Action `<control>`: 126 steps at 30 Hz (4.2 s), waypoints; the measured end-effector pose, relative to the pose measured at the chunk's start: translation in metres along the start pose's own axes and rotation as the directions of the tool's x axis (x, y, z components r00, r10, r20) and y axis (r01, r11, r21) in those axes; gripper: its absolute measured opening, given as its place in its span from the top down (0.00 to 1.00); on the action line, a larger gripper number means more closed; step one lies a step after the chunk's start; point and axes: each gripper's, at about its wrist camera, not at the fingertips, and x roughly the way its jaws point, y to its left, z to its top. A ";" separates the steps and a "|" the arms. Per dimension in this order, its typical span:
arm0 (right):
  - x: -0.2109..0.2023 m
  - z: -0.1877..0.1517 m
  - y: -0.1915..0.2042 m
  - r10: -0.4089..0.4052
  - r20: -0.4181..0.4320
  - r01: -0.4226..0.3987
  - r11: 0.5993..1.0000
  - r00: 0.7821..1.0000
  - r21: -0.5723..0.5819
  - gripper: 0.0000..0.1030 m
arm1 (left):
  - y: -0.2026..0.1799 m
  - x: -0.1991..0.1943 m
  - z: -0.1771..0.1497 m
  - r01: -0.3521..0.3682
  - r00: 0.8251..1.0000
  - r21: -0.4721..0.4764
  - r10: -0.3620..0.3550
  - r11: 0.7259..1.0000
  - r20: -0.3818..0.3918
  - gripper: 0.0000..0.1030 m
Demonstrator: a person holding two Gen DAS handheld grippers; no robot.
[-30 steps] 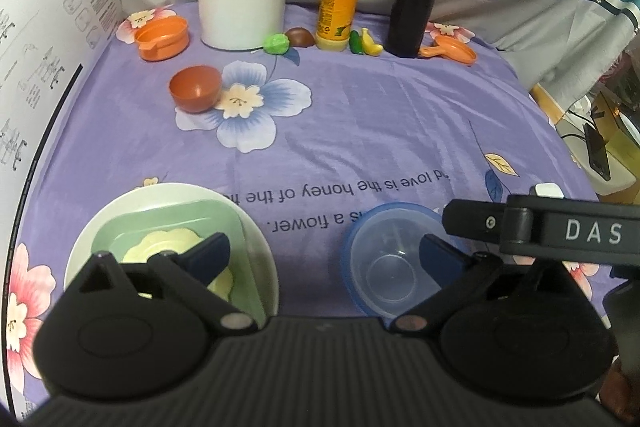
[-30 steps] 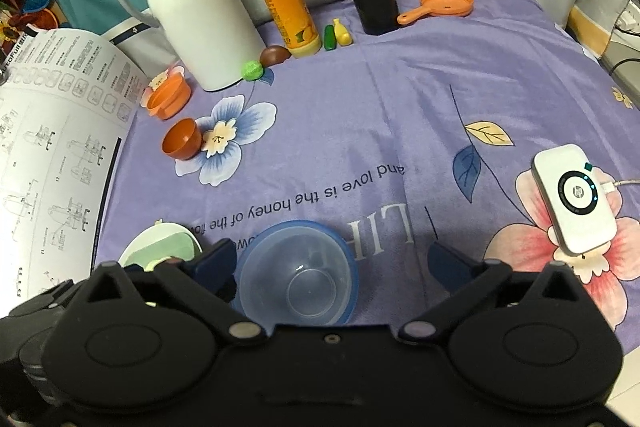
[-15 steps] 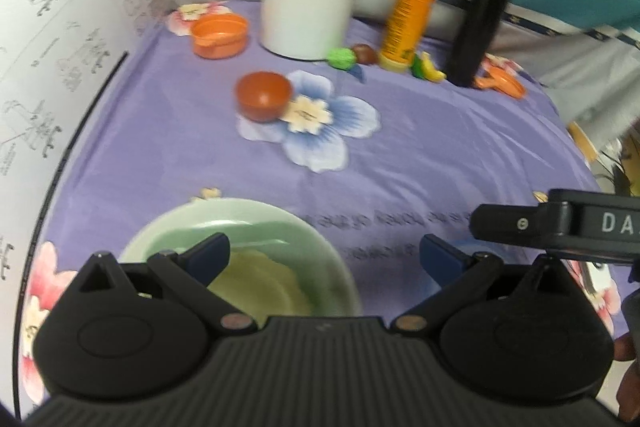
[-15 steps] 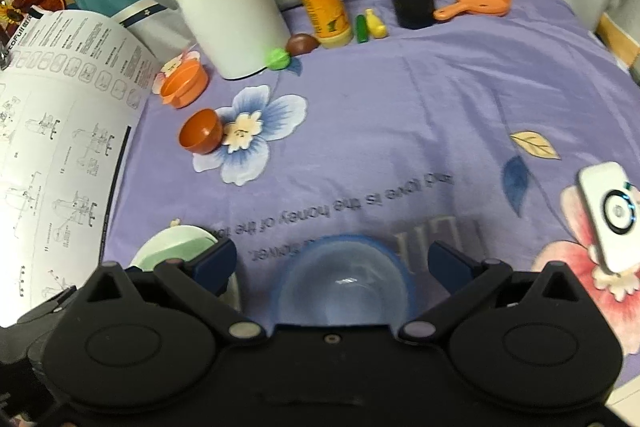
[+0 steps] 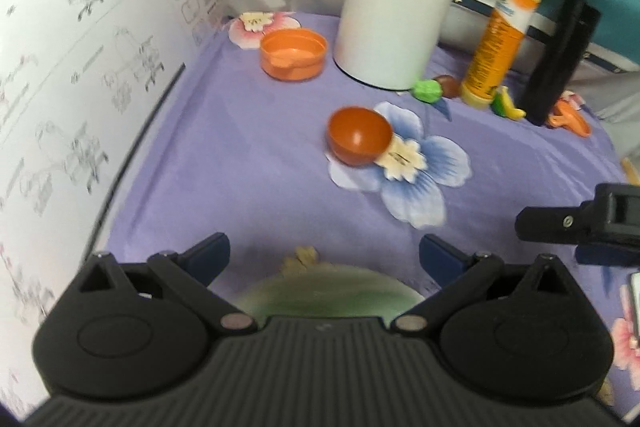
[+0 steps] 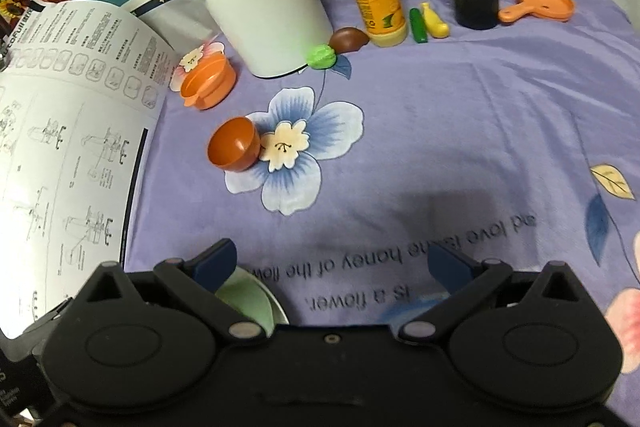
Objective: Organize plates and bowls
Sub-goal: 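Move the right gripper to the small orange bowl, then grasp the rim of the orange bowl with the right gripper, then carry the orange bowl and lower it into the clear bowl, then open the right gripper to release the orange bowl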
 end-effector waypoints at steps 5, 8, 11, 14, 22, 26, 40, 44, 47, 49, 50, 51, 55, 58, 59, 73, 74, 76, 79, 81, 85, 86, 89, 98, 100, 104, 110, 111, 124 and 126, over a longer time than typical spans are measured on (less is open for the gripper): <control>0.019 0.025 0.017 0.038 -0.001 -0.038 0.999 0.999 -0.012 0.00 | 0.008 0.021 0.029 -0.042 0.999 0.017 0.042 0.999 0.020 0.00; 0.034 0.039 0.029 0.057 -0.005 -0.057 0.998 0.998 -0.017 0.00 | 0.010 0.038 0.042 -0.038 0.999 0.015 0.038 0.999 0.010 0.00; 0.051 0.051 0.040 0.057 -0.001 -0.057 0.998 0.998 -0.029 0.00 | 0.008 0.055 0.052 -0.043 0.999 0.020 0.043 0.999 0.002 0.03; 0.067 0.062 0.049 0.038 -0.002 -0.038 0.999 0.999 -0.036 0.02 | 0.006 0.072 0.061 -0.034 0.999 0.015 0.034 0.999 -0.002 0.07; 0.106 0.082 0.055 0.045 -0.033 -0.046 0.999 0.998 0.000 0.24 | -0.002 0.104 0.072 -0.008 1.000 0.027 0.009 1.000 -0.029 0.22; 0.118 0.084 0.063 0.075 -0.029 -0.077 0.996 0.997 -0.037 0.46 | -0.003 0.116 0.074 0.007 0.998 0.038 -0.005 0.999 -0.056 0.49; 0.144 0.081 0.081 0.111 -0.068 -0.115 0.992 0.992 -0.058 0.85 | -0.008 0.131 0.073 0.041 0.996 0.027 -0.038 0.999 -0.085 0.85; 0.141 0.080 0.074 0.122 -0.083 -0.124 0.992 0.989 -0.024 0.85 | -0.010 0.124 0.071 0.043 0.996 0.031 -0.041 0.999 -0.078 0.85; 0.133 0.077 0.071 0.123 -0.079 -0.125 0.992 0.989 -0.016 0.85 | -0.015 0.115 0.067 0.044 0.997 0.042 -0.041 0.998 -0.070 0.85; 0.127 0.074 0.068 0.125 -0.077 -0.126 0.992 0.989 -0.010 0.85 | -0.018 0.108 0.064 0.044 0.997 0.045 -0.041 0.998 -0.067 0.85; 0.124 0.072 0.066 0.129 -0.076 -0.130 0.991 0.989 -0.004 0.85 | -0.020 0.103 0.062 0.047 0.997 0.047 -0.043 0.998 -0.066 0.85; 0.120 0.069 0.063 0.133 -0.073 -0.134 0.991 0.988 0.002 0.85 | -0.021 0.099 0.060 0.049 0.997 0.049 -0.046 0.998 -0.065 0.85; 0.102 0.060 0.054 0.148 -0.069 -0.146 0.989 0.987 0.024 0.85 | -0.028 0.082 0.051 0.055 0.997 0.063 -0.051 0.996 -0.062 0.85; 0.086 0.052 0.047 0.158 -0.066 -0.156 0.987 0.985 0.033 0.85 | -0.035 0.067 0.042 0.065 0.997 0.077 -0.060 0.995 -0.054 0.85; 0.079 0.048 0.043 0.161 -0.062 -0.159 0.987 0.985 0.036 0.85 | -0.038 0.061 0.039 0.070 0.997 0.083 -0.066 0.994 -0.049 0.85; -0.007 0.002 -0.005 0.179 -0.001 -0.178 0.981 0.984 0.079 0.85 | -0.088 -0.015 -0.001 0.145 0.989 0.138 -0.144 0.980 -0.020 0.85; -0.012 -0.002 -0.009 0.179 0.005 -0.179 0.980 0.984 0.081 0.85 | -0.092 -0.020 -0.004 0.152 0.988 0.143 -0.151 0.978 -0.019 0.85; -0.025 -0.008 -0.016 0.176 0.019 -0.177 0.980 0.984 0.085 0.85 | -0.099 -0.027 -0.010 0.162 0.987 0.150 -0.160 0.975 -0.021 0.85; -0.042 -0.019 -0.030 0.174 0.039 -0.177 0.980 0.984 0.091 0.85 | -0.110 -0.037 -0.019 0.184 0.983 0.158 -0.181 0.970 -0.031 0.85; -0.053 -0.027 -0.040 0.174 0.049 -0.178 0.979 0.983 0.096 0.85 | -0.117 -0.043 -0.026 0.199 0.980 0.170 -0.194 0.965 -0.042 0.85; -0.069 -0.040 -0.058 0.164 0.056 -0.170 0.978 0.985 0.119 0.85 | -0.136 -0.051 -0.042 0.208 0.978 0.215 -0.200 0.954 -0.059 0.85; -0.072 -0.043 -0.062 0.161 0.057 -0.167 0.978 0.985 0.125 0.85 | -0.140 -0.052 -0.045 0.209 0.978 0.222 -0.200 0.952 -0.063 0.85; -0.080 -0.052 -0.075 0.152 0.057 -0.158 0.977 0.987 0.140 0.85 | -0.151 -0.055 -0.055 0.215 0.976 0.239 -0.201 0.947 -0.081 0.85; -0.079 -0.079 -0.094 0.141 0.015 -0.142 0.975 0.990 0.171 0.85 | -0.160 -0.047 -0.072 0.213 0.973 0.249 -0.182 0.945 -0.142 0.85; -0.076 -0.083 -0.094 0.142 0.005 -0.141 0.974 0.990 0.176 0.85 | -0.160 -0.044 -0.074 0.210 0.973 0.249 -0.177 0.945 -0.151 0.85; -0.072 -0.088 -0.093 0.140 -0.007 -0.137 0.974 0.990 0.178 0.85 | -0.161 -0.039 -0.076 0.207 0.972 0.250 -0.170 0.946 -0.164 0.85; -0.067 -0.090 -0.095 0.137 -0.020 -0.131 0.973 0.990 0.191 0.84 | -0.165 -0.034 -0.079 0.210 0.970 0.258 -0.168 0.943 -0.174 0.84; -0.067 -0.090 -0.096 0.137 -0.020 -0.130 0.972 0.990 0.194 0.83 | -0.166 -0.033 -0.079 0.208 0.971 0.259 -0.166 0.943 -0.174 0.84; -0.080 -0.085 -0.116 0.135 0.055 -0.144 0.955 0.989 0.260 0.12 | -0.144 -0.048 -0.069 0.170 0.985 0.211 -0.159 0.963 -0.066 0.01; -0.081 -0.086 -0.119 0.131 0.062 -0.143 0.951 0.989 0.275 0.06 | -0.142 -0.049 -0.069 0.166 0.986 0.211 -0.155 0.963 -0.065 0.00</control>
